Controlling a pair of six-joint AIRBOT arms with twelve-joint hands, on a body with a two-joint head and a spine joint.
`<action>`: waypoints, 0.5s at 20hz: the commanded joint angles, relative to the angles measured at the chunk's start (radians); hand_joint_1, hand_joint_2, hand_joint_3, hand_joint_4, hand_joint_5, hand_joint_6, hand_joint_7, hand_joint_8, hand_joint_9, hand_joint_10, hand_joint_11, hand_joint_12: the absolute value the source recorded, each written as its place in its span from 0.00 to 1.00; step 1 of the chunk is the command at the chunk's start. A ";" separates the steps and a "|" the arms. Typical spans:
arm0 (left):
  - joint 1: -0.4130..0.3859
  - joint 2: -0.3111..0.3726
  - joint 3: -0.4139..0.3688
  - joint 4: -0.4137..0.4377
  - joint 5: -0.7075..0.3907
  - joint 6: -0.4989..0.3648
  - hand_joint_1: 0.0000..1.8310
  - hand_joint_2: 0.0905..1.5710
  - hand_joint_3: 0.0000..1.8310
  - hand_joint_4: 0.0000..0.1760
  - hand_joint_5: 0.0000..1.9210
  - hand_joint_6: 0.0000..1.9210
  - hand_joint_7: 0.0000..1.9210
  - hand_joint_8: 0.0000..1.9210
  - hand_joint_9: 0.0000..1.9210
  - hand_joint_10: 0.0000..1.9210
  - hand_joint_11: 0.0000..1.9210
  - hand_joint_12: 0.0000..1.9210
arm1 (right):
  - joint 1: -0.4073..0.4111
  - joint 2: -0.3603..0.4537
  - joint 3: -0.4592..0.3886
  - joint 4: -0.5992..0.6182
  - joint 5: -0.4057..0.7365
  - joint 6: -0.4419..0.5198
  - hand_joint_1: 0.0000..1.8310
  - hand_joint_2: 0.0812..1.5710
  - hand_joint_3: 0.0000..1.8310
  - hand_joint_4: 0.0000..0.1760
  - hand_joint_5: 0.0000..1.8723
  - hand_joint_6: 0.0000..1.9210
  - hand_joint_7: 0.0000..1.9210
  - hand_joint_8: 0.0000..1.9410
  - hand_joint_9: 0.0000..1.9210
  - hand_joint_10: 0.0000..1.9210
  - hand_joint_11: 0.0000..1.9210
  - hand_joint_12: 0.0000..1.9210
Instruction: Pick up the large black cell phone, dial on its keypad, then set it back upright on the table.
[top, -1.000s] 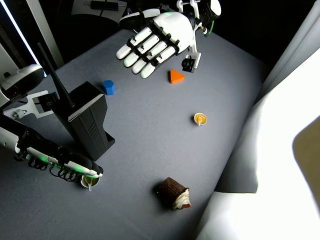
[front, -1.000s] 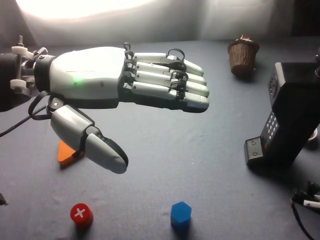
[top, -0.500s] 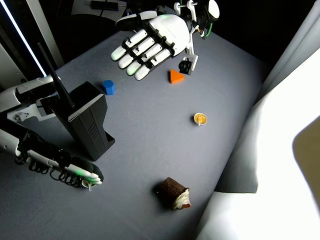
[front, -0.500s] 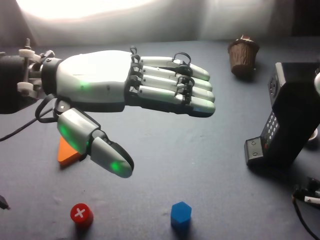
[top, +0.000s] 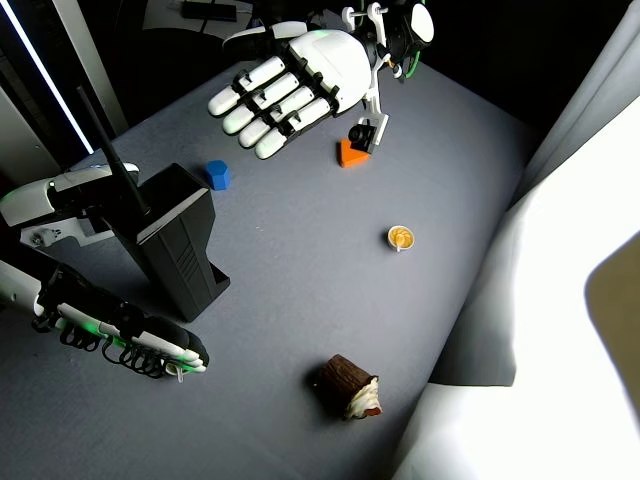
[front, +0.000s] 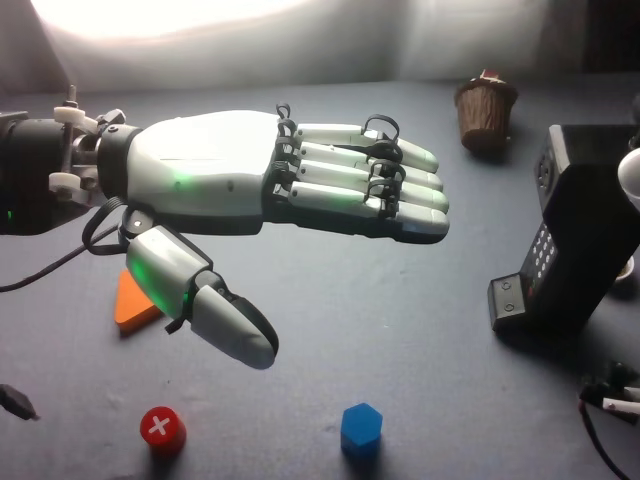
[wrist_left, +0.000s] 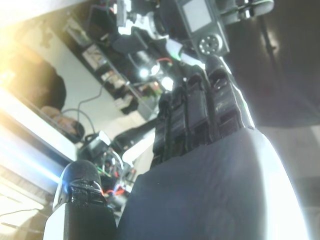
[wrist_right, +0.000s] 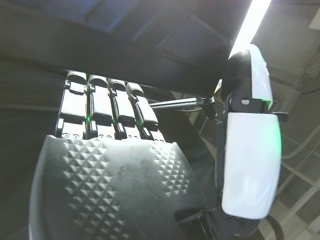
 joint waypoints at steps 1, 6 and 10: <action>-0.022 -0.004 -0.009 -0.099 -0.077 -0.004 0.00 0.67 0.00 0.00 0.07 0.00 0.10 0.00 0.09 0.00 0.00 0.20 | 0.011 0.006 0.005 -0.051 0.121 0.006 0.44 0.57 0.00 0.00 0.00 0.00 0.00 0.00 0.00 0.00 0.00 0.00; -0.022 -0.005 -0.013 -0.099 -0.077 -0.006 0.00 0.67 0.00 0.00 0.08 0.00 0.11 0.00 0.10 0.00 0.00 0.21 | 0.028 0.002 -0.006 -0.087 0.115 0.006 0.47 0.58 0.00 0.00 0.00 0.00 0.00 0.00 0.00 0.00 0.00 0.00; -0.019 -0.005 -0.016 -0.099 -0.077 -0.006 0.00 0.68 0.00 0.00 0.06 0.00 0.08 0.00 0.07 0.00 0.00 0.15 | 0.034 0.001 -0.014 -0.102 0.113 0.006 0.54 0.58 0.00 0.00 0.00 0.00 0.00 0.00 0.00 0.00 0.00 0.00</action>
